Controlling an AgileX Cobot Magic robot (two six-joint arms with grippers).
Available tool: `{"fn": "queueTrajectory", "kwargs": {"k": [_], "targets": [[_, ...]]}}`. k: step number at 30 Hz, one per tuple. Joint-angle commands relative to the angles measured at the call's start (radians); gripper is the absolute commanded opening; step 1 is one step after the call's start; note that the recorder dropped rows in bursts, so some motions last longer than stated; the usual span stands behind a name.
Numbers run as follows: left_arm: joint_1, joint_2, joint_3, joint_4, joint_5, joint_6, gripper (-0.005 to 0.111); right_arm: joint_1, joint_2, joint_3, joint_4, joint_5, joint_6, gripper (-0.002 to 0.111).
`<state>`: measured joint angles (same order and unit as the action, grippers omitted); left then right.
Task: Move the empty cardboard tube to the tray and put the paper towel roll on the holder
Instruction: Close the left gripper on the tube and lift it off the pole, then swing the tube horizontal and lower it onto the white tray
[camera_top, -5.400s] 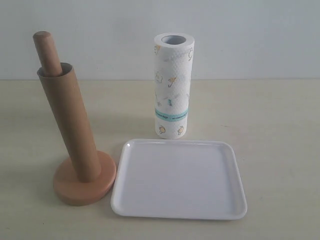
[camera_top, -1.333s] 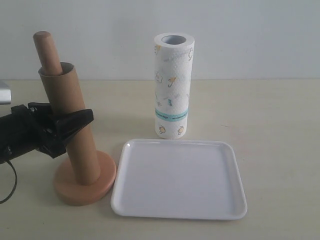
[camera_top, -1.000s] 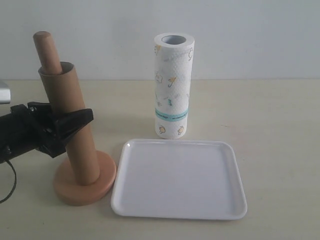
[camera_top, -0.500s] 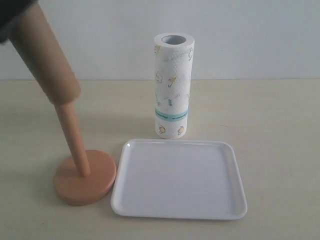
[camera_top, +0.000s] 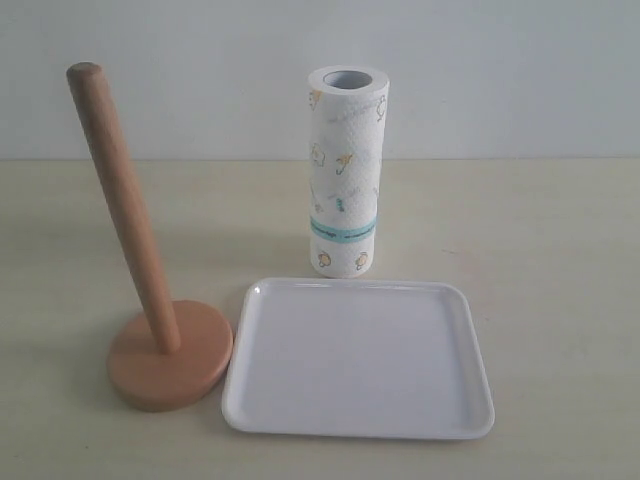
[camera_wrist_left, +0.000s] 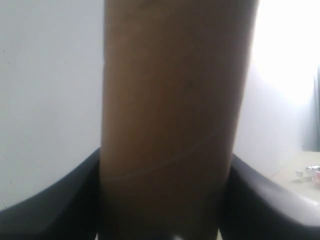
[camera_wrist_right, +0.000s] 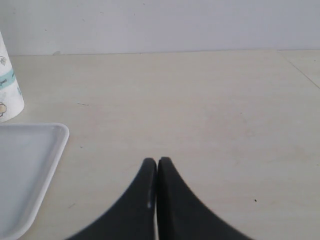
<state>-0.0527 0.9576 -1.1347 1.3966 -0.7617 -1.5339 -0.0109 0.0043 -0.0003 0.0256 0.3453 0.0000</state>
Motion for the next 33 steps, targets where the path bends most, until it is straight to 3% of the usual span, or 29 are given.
{"fn": "queueTrajectory", "kwargs": {"k": [1,6,12,20,23,29,33], "targets": [[0.002,-0.004,-0.030,0.199,-0.068,-0.146,0.004,0.002,-0.004,0.000,-0.005,-0.012,0.000,0.000],[-0.064,-0.004,-0.030,0.348,-0.107,-0.304,0.004,0.002,-0.004,0.000,-0.005,-0.012,0.000,0.000],[-0.251,0.047,-0.004,0.348,-0.117,-0.306,0.004,0.002,-0.004,0.000,-0.005,-0.012,0.000,0.000],[-0.604,0.285,0.070,0.348,0.131,-0.202,0.004,0.002,-0.004,0.000,-0.005,-0.012,0.000,0.000],[-0.689,0.390,0.075,0.348,0.277,-0.147,0.004,0.002,-0.004,0.000,-0.005,-0.012,0.000,0.000],[-0.738,0.543,0.075,0.348,0.665,-0.094,0.004,0.002,-0.004,0.000,-0.005,-0.012,0.000,0.000],[-0.739,0.571,0.075,0.348,0.798,0.001,0.004,0.002,-0.004,0.000,-0.005,-0.012,0.000,0.000]]}}
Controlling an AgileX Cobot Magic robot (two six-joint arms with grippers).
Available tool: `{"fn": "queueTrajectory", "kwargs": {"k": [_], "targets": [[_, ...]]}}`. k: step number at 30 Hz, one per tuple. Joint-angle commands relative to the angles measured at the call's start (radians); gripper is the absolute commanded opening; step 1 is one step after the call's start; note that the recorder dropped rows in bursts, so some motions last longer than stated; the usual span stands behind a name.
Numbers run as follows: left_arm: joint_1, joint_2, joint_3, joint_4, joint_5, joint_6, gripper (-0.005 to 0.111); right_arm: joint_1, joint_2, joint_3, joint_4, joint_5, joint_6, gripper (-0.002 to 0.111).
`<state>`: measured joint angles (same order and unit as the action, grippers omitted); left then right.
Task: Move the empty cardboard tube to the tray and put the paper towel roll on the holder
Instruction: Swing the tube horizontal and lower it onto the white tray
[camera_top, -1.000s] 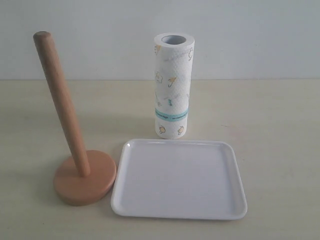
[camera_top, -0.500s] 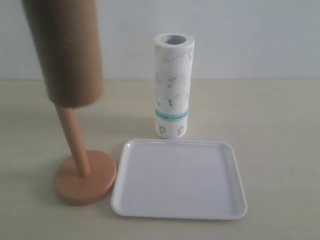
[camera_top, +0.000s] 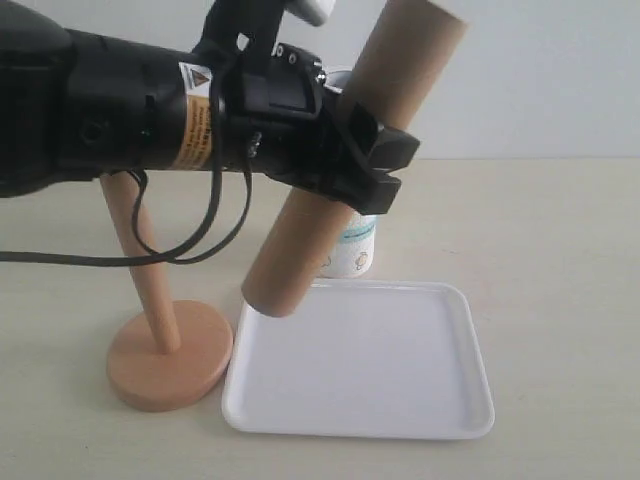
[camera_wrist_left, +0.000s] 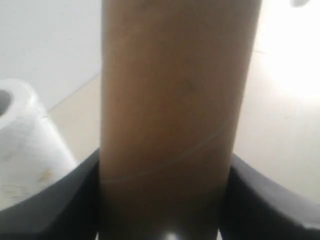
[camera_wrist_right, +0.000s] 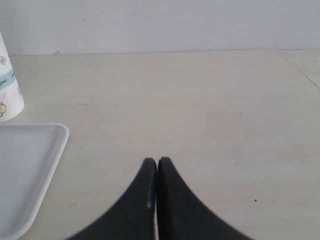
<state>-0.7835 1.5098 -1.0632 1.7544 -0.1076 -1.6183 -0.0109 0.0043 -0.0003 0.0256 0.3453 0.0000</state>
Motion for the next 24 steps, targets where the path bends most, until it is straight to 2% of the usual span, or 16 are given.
{"fn": "queueTrajectory", "kwargs": {"k": [1,4,10,11,14,17,20,22,24], "targets": [[-0.009,0.021,0.003,-0.010,0.158,0.107,0.004,0.002,-0.004,0.000,-0.005,-0.012,0.000,0.000],[-0.057,0.021,0.003,-0.010,0.259,0.187,0.004,0.002,-0.004,0.000,-0.005,-0.012,0.000,0.000],[-0.222,0.059,0.001,-0.010,0.493,0.454,0.004,0.002,-0.004,0.000,-0.005,-0.012,0.000,0.000],[-0.242,0.076,-0.005,-0.048,0.527,0.499,0.004,0.002,-0.004,0.000,-0.005,-0.012,0.000,0.000],[-0.267,0.132,-0.041,-0.294,0.551,0.760,0.004,0.002,-0.004,0.000,-0.005,-0.012,0.000,0.000],[-0.274,0.203,-0.115,-0.678,0.619,1.138,0.004,0.002,-0.004,0.000,-0.005,-0.012,0.000,0.000],[-0.276,0.285,-0.236,-1.066,0.835,1.510,0.004,0.002,-0.004,0.000,-0.005,-0.012,0.000,0.000],[-0.274,0.347,-0.330,-1.195,0.980,1.656,0.004,0.002,-0.004,0.000,-0.005,-0.012,0.000,0.000],[-0.274,0.394,-0.402,-1.221,1.047,1.702,0.004,0.002,-0.004,0.000,-0.005,-0.012,0.000,0.000]]}}
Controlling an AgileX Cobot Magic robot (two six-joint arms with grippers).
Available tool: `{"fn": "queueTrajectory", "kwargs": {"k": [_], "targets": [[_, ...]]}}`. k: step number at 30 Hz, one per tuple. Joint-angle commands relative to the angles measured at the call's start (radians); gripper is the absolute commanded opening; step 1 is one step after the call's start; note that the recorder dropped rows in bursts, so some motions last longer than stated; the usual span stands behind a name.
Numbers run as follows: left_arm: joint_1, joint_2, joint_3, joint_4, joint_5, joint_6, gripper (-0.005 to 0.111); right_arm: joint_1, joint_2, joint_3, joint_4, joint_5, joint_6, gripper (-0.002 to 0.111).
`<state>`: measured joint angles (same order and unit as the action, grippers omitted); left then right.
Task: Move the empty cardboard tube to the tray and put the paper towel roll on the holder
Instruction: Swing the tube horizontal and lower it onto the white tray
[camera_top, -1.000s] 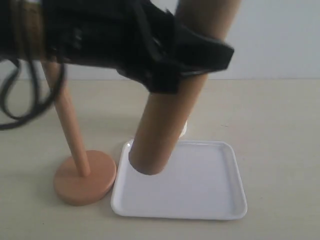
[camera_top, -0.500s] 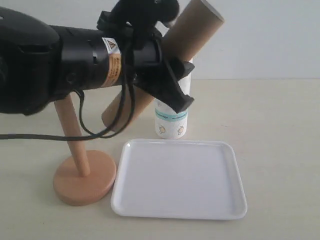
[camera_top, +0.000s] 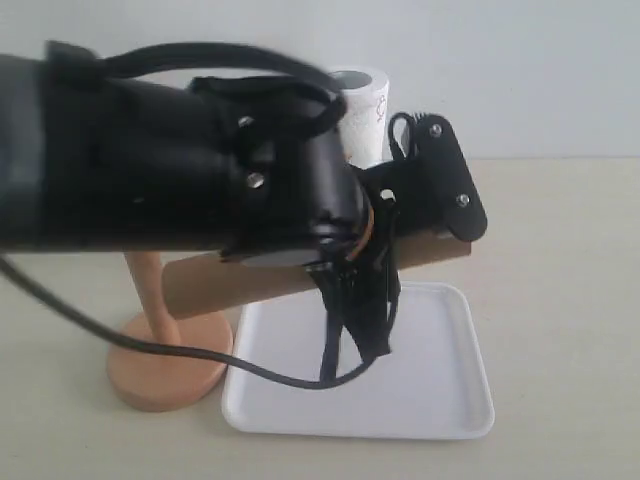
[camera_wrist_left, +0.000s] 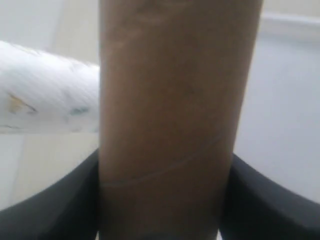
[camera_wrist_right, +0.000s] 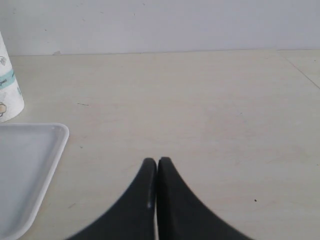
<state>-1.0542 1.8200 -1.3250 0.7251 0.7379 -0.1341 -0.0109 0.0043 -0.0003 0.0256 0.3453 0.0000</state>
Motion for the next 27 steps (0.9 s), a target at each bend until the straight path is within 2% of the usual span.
{"fn": "queueTrajectory", "kwargs": {"k": [1,5,8,12,14,22,27], "targets": [[-0.003,0.105,-0.171,-0.193,0.209,0.226,0.004,0.002,-0.004,0.000,-0.005,-0.012,0.000,0.000],[-0.003,0.172,-0.258,-0.228,0.193,0.334,0.004,0.002,-0.004,0.000,-0.005,-0.012,0.000,0.000],[0.001,0.217,-0.303,-0.332,0.200,0.440,0.004,0.002,-0.004,0.000,-0.005,-0.012,0.000,0.000],[0.039,0.266,-0.327,-0.534,0.190,0.563,0.004,0.002,-0.004,0.000,-0.005,-0.012,0.000,0.000],[0.064,0.280,-0.327,-0.582,0.175,0.597,0.004,0.002,-0.004,0.000,-0.005,-0.012,0.000,0.000],[0.170,0.310,-0.327,-0.636,0.168,0.600,0.004,0.002,-0.004,0.000,-0.005,-0.012,0.000,0.000],[0.173,0.312,-0.327,-0.658,0.135,0.649,0.004,0.002,-0.004,0.000,-0.005,-0.012,0.000,0.000]]}}
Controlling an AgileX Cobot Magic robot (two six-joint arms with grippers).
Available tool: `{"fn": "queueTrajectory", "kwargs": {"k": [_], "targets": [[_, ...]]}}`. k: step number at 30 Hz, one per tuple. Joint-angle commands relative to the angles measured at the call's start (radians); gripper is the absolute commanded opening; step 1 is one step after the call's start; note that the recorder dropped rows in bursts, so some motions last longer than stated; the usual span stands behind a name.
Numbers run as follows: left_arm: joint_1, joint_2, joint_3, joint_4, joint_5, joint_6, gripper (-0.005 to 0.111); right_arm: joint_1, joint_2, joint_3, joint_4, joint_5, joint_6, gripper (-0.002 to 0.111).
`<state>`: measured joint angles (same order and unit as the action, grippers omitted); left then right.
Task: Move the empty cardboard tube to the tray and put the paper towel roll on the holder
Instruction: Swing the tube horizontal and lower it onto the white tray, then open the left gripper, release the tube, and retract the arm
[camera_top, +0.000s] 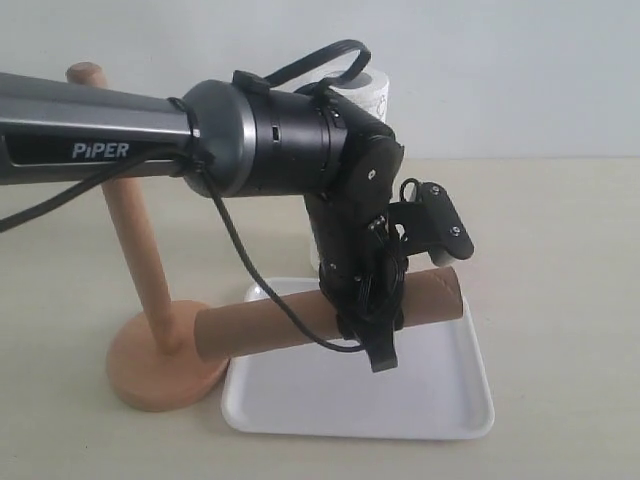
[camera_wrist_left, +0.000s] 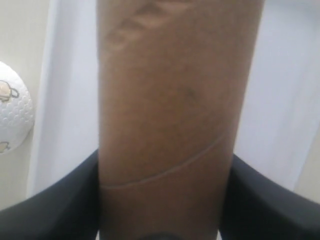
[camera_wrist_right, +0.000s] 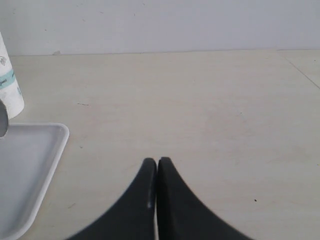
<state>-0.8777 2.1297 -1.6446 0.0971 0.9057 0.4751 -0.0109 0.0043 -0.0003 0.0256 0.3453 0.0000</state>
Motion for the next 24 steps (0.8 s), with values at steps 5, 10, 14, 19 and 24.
{"fn": "queueTrajectory", "kwargs": {"k": [5,10,14,19,24], "targets": [[-0.019,0.019,-0.008,-0.038,-0.050,0.063,0.004,0.002,-0.004,0.000,-0.005,-0.012,0.000,0.000],[-0.018,0.058,-0.008,-0.073,-0.050,0.063,0.004,0.002,-0.004,0.000,-0.005,-0.012,0.000,0.000],[-0.018,0.088,-0.008,-0.112,-0.062,0.063,0.019,0.002,-0.004,0.000,-0.005,-0.012,0.000,0.000],[-0.018,0.100,-0.008,-0.127,-0.048,0.035,0.054,0.002,-0.004,0.000,-0.005,-0.012,0.000,0.000],[-0.018,0.100,-0.008,-0.123,-0.043,0.035,0.063,0.002,-0.004,0.000,-0.005,-0.012,0.000,0.000]]}}
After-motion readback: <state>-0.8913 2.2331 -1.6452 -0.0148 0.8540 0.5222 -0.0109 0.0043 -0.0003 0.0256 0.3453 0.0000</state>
